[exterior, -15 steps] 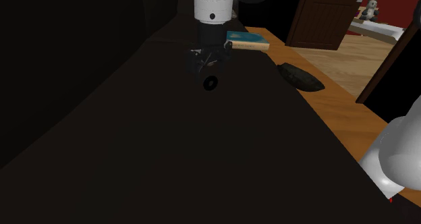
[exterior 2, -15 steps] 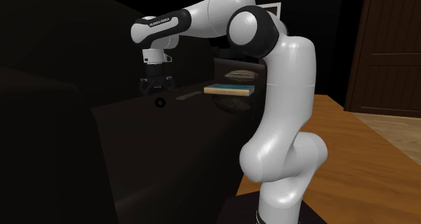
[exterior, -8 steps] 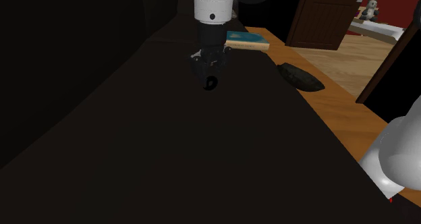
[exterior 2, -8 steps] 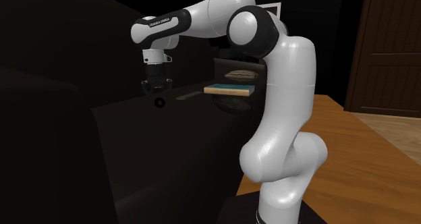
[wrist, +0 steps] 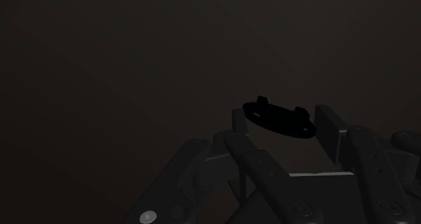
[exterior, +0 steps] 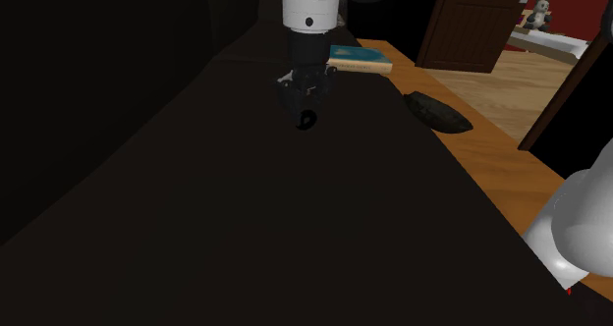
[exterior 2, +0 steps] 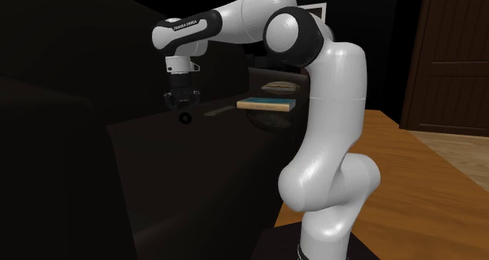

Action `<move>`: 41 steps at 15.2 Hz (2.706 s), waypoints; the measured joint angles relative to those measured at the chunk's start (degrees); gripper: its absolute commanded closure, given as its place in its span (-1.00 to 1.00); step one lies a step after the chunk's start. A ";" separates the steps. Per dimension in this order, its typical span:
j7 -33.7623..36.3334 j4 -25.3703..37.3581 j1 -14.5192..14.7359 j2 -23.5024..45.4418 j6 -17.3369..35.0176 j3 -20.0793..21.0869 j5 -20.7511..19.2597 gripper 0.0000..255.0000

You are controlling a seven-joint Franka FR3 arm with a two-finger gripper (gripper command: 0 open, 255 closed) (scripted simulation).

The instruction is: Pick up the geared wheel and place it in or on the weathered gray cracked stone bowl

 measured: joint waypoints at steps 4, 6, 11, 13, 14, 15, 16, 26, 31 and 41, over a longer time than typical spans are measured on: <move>0.09 2.91 0.14 0.38 -2.57 0.11 -0.19 1.00; 0.25 4.77 0.28 0.82 -4.07 0.22 -0.40 1.00; 0.29 10.06 0.52 1.90 -8.43 0.36 -0.97 1.00; 0.48 12.31 0.74 2.39 -10.27 0.51 -1.22 1.00; 0.53 13.53 0.84 2.76 -11.18 0.56 -1.42 1.00; 0.73 15.08 1.05 3.35 -12.23 0.68 -1.74 1.00; 0.77 16.42 1.17 3.74 -13.25 0.74 -1.95 1.00; -3.33 16.17 -1.52 -1.49 -17.31 -0.91 0.61 1.00; -11.18 6.11 -4.95 -11.85 -16.26 -5.73 4.86 1.00; -26.48 -10.14 -7.94 -28.71 -16.36 -17.41 6.57 1.00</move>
